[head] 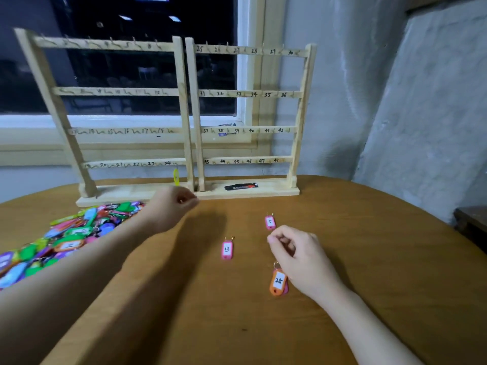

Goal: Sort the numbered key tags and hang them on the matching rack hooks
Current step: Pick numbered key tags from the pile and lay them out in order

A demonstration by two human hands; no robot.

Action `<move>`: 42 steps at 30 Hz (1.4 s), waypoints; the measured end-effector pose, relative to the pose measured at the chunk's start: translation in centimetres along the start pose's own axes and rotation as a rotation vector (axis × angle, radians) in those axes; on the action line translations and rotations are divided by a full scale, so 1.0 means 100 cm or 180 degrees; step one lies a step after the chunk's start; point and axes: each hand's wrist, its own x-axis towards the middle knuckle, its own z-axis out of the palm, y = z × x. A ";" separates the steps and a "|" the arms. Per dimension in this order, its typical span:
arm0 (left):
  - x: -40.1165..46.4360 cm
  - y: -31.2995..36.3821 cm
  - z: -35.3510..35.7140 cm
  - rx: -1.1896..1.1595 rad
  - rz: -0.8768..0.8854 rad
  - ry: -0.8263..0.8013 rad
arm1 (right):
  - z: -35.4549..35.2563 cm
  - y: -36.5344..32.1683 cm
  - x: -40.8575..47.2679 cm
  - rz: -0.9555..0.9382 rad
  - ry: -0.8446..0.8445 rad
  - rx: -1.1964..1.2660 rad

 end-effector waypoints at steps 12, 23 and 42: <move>-0.100 -0.140 -0.080 0.0621 -0.0568 0.1062 | 0.120 -0.106 0.044 -0.0263 -0.0501 0.0156; -0.100 -0.141 -0.062 0.1127 -0.0071 0.0858 | 0.209 -0.119 0.078 -0.0013 -0.0721 -0.0571; -0.091 -0.139 -0.044 0.0826 -0.0195 0.1004 | 0.222 -0.110 0.080 -0.0159 -0.0666 -0.0457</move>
